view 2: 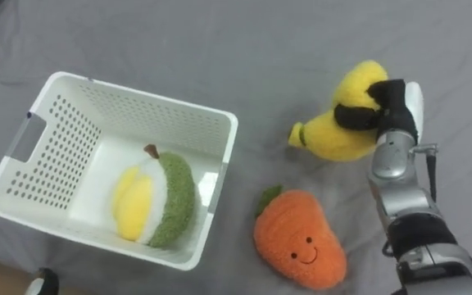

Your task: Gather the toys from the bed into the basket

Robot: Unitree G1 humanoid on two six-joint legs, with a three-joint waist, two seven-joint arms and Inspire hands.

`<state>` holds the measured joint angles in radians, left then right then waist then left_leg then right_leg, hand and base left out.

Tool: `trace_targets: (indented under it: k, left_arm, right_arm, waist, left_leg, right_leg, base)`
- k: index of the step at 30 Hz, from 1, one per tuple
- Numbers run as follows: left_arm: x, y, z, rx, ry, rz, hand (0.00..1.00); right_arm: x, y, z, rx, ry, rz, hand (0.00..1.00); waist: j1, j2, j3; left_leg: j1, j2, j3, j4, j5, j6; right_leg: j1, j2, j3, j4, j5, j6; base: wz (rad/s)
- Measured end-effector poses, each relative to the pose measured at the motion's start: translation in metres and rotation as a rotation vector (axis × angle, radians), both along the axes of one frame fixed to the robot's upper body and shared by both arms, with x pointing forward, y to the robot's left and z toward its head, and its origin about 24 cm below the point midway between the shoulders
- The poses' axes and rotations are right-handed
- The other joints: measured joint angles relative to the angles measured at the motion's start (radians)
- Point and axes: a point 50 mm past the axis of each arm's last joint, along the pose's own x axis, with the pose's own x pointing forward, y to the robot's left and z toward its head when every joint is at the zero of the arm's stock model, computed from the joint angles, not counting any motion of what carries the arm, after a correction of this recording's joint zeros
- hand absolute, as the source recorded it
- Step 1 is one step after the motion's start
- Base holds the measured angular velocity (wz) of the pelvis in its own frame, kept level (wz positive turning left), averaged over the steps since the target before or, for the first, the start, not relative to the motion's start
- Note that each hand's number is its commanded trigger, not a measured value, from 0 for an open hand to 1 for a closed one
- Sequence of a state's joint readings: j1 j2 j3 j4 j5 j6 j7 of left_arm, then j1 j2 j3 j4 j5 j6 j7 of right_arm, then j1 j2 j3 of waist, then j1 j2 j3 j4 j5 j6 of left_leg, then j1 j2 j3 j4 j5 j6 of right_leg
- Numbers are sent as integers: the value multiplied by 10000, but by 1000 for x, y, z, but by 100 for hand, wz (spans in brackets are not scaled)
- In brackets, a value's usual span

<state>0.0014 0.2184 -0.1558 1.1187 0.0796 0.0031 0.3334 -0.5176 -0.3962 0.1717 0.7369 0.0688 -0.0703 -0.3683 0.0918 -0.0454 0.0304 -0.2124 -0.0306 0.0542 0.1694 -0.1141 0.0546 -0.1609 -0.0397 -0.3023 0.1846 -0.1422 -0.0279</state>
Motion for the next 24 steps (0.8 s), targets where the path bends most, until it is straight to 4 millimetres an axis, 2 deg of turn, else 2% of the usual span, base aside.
trace_targets:
  k: [2,5,11,14,17,19,24]
  left_arm:
    - [-8,2,-1,11,146,207,0]
    - [-15,4,-3,-7,269,486,0]
    - [-23,4,-3,-14,263,557,0]
    - [-29,3,-5,113,525,371,0]
    - [-31,6,-4,177,667,214,0]
    - [-30,6,-4,141,598,330,0]
    - [-29,5,-3,260,641,22,0]
  right_arm:
    - [-5,11,11,7,-789,387,100]
    - [-13,23,21,90,-1444,1013,100]
    - [-29,38,28,52,-1844,1899,100]
    - [-31,43,32,-18,-1860,2292,100]
    - [-33,52,44,-146,-2261,2872,100]
    - [-36,58,52,-157,-2560,3345,100]
    - [-44,76,74,-172,-3198,4547,100]
  waist:
    - [-108,-138,-93]
    - [-97,-279,-176]
    - [-2,-307,-231]
    - [10,-205,-314]
    - [18,-116,-333]
    - [6,-115,-335]
    - [2,-143,-351]
  left_leg:
    - [398,0,-37,-42,-1,-1]
    - [885,-16,5,-99,-9,-1]
    - [1568,-36,39,-142,-48,21]
    - [1754,4,214,-59,-49,21]
    - [1914,10,243,-74,-47,21]
    - [1928,11,245,-74,-44,17]
    - [1942,2,251,-175,-42,18]
  right_leg:
    - [400,5,-20,-36,-2,3]
    - [937,7,0,-177,-2,4]
    - [1603,-4,142,-182,-93,132]
    - [1717,2,259,-157,-109,109]
    - [1815,25,356,-154,-94,84]
    - [1805,66,511,-152,-96,80]
    - [1811,70,526,-122,-81,65]
  base:
    - [6]
    - [1]
    - [-1]
    - [-14]
    - [-7]
    - [-5]
    - [-1]
